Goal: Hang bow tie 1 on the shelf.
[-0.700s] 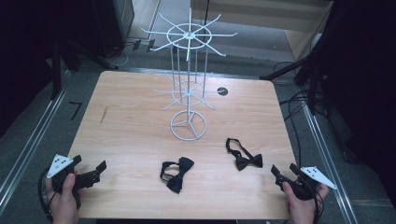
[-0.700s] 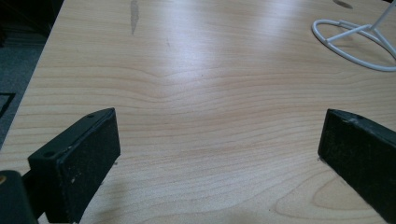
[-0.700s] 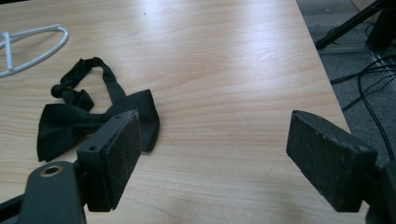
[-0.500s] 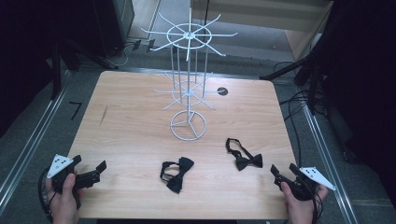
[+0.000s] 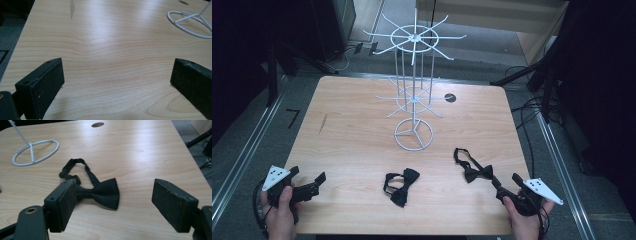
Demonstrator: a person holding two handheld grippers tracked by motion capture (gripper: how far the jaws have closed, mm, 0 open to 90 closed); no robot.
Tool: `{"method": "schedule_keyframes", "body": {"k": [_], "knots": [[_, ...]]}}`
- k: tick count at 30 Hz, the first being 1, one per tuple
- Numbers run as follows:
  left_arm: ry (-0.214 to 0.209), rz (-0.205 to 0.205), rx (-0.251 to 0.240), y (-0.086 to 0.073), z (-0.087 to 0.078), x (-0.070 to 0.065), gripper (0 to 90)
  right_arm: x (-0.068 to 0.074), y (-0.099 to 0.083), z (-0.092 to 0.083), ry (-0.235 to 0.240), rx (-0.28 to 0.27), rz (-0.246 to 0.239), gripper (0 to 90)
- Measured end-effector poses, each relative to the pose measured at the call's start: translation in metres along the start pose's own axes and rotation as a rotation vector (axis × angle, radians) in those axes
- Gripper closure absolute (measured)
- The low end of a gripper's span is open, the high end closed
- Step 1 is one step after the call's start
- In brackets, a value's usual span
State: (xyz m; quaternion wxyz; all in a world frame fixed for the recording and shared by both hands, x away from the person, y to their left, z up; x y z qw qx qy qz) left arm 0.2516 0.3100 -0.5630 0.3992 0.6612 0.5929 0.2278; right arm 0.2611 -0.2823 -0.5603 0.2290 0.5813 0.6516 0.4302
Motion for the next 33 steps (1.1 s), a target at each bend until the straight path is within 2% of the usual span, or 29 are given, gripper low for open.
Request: {"method": "schedule_keyframes", "body": {"k": [2, 15, 33], "knots": [[-0.001, -0.003, 0.001, 0.000, 0.000, 0.000, 0.0, 0.009, 0.002, 0.000, 0.010, -0.006, -0.016, 20.7], [0.001, 0.001, 0.002, 0.000, 0.000, 0.000, 0.0, 0.032, 0.008, -0.001, 0.070, -0.024, -0.028, 18.8], [0.002, 0.002, 0.002, 0.000, 0.000, 0.000, 0.0, 0.065, 0.008, 0.005, 0.110, -0.008, -0.077, 18.0]]}}
Point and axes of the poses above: each handheld gripper's, and its own axes: z roughly forward along the jaws, y roughly out of its top, x roughly to its left, the point moved 8 cm from there along z, roughly forward along the jaws, and after that the axes turned 6 degrees about x, right-handed, at the moved point
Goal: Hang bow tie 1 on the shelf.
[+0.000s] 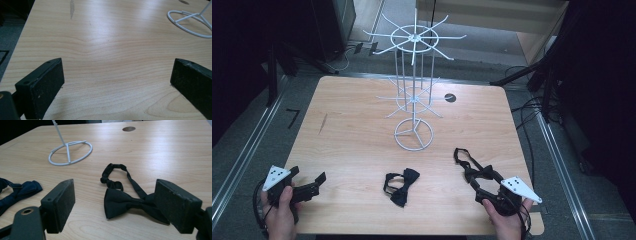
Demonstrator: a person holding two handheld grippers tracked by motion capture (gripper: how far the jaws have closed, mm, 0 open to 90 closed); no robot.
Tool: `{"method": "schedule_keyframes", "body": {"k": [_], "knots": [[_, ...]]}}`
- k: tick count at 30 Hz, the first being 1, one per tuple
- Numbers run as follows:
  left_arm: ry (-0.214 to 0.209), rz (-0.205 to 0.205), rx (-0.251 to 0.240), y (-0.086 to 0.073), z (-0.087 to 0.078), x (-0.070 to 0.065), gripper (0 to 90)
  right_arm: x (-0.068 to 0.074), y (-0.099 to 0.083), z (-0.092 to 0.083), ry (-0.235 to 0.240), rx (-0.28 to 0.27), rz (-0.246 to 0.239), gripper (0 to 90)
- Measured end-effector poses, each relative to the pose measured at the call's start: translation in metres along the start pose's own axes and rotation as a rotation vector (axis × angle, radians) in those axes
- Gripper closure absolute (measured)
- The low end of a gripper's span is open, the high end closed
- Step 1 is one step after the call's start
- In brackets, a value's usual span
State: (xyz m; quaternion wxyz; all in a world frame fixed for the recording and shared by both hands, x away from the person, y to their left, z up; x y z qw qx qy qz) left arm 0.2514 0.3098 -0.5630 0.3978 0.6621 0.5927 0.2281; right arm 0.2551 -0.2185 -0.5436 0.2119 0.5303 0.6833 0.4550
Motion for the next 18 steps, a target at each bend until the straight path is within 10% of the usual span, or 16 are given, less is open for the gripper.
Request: {"method": "schedule_keyframes", "body": {"k": [18], "knots": [[0.001, 0.001, -0.005, 0.000, -0.001, 0.000, 0.0, 0.041, 0.000, 0.017, 0.038, 0.039, -0.033, 17.9]]}}
Point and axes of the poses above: each handheld gripper's, and its own axes: z roughly forward along the jaws, y roughly out of its top, x roughly to its left, the point moved 8 cm from there along z, roughly forward along the jaws, and after that the axes turned 6 degrees about x, right-handed, at the moved point
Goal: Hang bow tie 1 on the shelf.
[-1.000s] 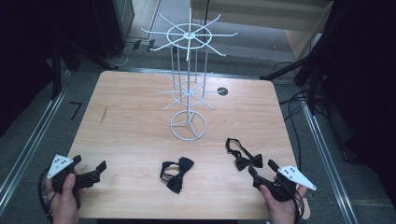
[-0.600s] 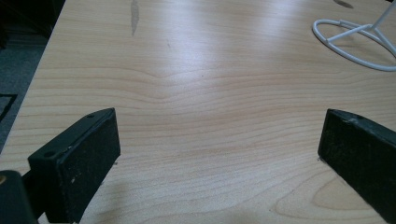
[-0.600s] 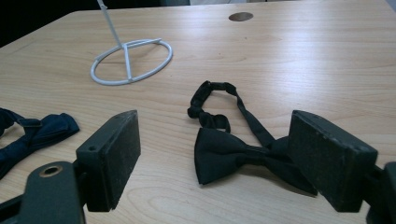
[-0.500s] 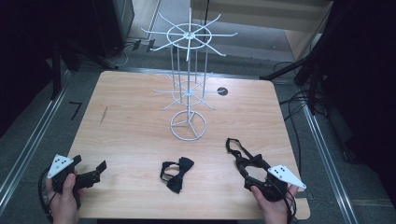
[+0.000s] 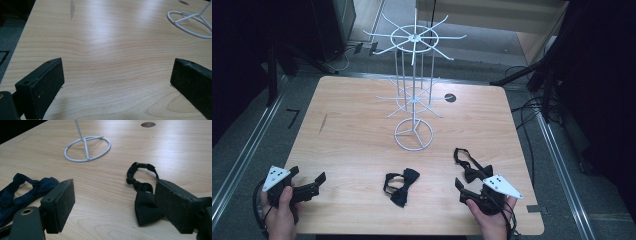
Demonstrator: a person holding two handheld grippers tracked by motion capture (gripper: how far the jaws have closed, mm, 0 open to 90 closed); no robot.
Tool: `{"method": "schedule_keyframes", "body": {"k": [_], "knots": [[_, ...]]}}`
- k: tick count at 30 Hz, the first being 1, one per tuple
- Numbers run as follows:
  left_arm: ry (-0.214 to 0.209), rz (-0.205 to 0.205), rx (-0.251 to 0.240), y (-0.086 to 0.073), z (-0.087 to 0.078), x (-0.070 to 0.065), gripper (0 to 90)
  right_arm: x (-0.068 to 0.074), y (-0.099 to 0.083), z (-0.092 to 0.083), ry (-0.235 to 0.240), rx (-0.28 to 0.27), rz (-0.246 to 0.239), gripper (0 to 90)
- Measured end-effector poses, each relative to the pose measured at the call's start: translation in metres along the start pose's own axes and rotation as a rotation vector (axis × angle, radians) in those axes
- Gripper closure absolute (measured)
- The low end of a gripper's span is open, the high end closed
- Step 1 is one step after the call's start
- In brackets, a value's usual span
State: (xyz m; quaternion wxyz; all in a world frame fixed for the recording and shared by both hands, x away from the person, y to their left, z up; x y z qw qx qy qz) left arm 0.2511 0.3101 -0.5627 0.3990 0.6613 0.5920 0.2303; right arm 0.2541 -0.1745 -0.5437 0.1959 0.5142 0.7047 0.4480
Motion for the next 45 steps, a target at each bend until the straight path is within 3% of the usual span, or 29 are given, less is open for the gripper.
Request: {"method": "schedule_keyframes", "body": {"k": [6, 10, 33, 37, 38, 41, 45], "knots": [[0.001, 0.001, -0.002, 0.000, 0.000, 0.000, 0.0, 0.012, 0.001, 0.005, 0.009, 0.008, -0.013, 17.9], [-0.001, -0.003, -0.001, 0.000, -0.001, 0.000, 0.0, 0.026, 0.003, 0.012, 0.030, 0.019, -0.038, 17.8], [-0.006, -0.005, -0.003, 0.000, -0.001, 0.000, 0.0, 0.082, 0.000, 0.041, 0.104, 0.071, -0.074, 19.8], [-0.007, -0.004, -0.003, 0.000, -0.001, 0.000, 0.0, 0.092, -0.001, 0.047, 0.131, 0.076, -0.072, 27.4], [-0.007, -0.007, -0.005, 0.000, -0.001, 0.000, 0.0, 0.096, -0.001, 0.049, 0.155, 0.075, -0.073, 35.2], [-0.007, -0.009, -0.004, 0.000, -0.001, 0.000, 0.0, 0.101, -0.001, 0.051, 0.182, 0.074, -0.069, 41.2], [-0.008, -0.011, -0.004, 0.000, -0.001, 0.000, 0.0, 0.112, 0.000, 0.058, 0.238, 0.086, -0.097, 52.4]]}}
Point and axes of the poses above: each handheld gripper's, and its own axes: z roughly forward along the jaws, y roughly out of its top, x roughly to its left, the point moved 8 cm from there along z, roughly forward along the jaws, and after that the axes turned 6 degrees about x, right-handed, at the moved point
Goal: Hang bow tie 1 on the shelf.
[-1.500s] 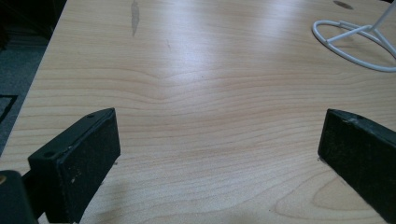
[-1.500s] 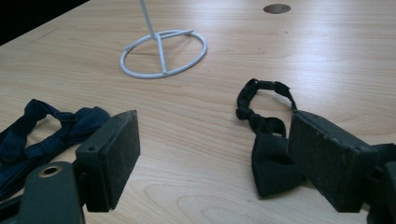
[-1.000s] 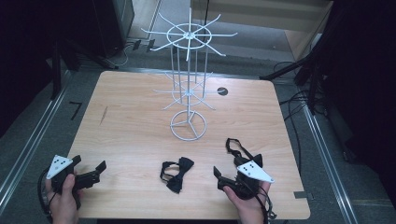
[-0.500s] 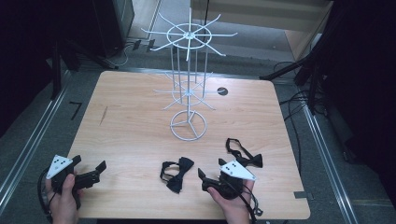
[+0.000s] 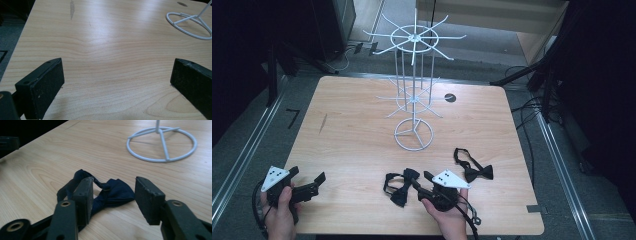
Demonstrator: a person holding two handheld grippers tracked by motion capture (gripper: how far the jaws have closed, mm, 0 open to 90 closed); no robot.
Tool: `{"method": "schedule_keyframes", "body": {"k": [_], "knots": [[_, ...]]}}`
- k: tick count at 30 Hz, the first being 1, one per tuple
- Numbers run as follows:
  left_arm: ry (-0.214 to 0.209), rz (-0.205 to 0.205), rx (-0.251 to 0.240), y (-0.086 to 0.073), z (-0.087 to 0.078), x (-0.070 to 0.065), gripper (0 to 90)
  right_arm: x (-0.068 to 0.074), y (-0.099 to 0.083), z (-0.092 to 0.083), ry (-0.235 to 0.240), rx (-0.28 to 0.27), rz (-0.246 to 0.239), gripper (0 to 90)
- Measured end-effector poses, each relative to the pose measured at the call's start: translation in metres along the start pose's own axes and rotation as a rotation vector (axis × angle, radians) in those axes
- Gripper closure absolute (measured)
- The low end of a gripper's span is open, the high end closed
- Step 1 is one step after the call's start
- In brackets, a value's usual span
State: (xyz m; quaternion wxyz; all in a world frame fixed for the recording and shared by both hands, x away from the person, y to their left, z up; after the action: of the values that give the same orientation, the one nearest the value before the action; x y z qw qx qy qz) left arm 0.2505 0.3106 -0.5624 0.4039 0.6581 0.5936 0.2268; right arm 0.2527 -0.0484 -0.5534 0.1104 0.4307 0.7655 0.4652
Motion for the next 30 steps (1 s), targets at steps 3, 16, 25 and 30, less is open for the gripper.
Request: {"method": "schedule_keyframes", "body": {"k": [3, 16, 25, 30], "knots": [[0.000, 0.000, 0.001, 0.000, 0.000, 0.000, 0.0, 0.004, 0.002, 0.006, 0.006, 0.005, -0.014, 55.8], [-0.001, 0.001, 0.003, 0.000, 0.000, 0.000, 0.0, 0.012, 0.002, 0.032, -0.002, 0.080, -0.053, 62.3], [-0.002, 0.001, 0.002, 0.000, 0.000, 0.000, 0.0, 0.014, -0.002, 0.050, -0.036, 0.134, -0.085, 67.0], [-0.004, 0.001, 0.002, 0.000, 0.000, 0.000, 0.0, 0.013, -0.005, 0.052, -0.047, 0.147, -0.099, 78.0]]}}
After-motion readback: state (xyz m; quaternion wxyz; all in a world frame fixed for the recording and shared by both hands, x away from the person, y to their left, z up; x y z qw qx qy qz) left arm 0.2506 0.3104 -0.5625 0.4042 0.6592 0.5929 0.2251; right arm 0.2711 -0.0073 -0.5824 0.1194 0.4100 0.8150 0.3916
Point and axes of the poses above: each handheld gripper's, and its own axes: z roughly forward along the jaws, y roughly out of its top, x roughly to its left, the point moved 8 cm from there along z, roughly forward along the jaws, and after that the axes turned 6 degrees about x, right-handed, at the moved point
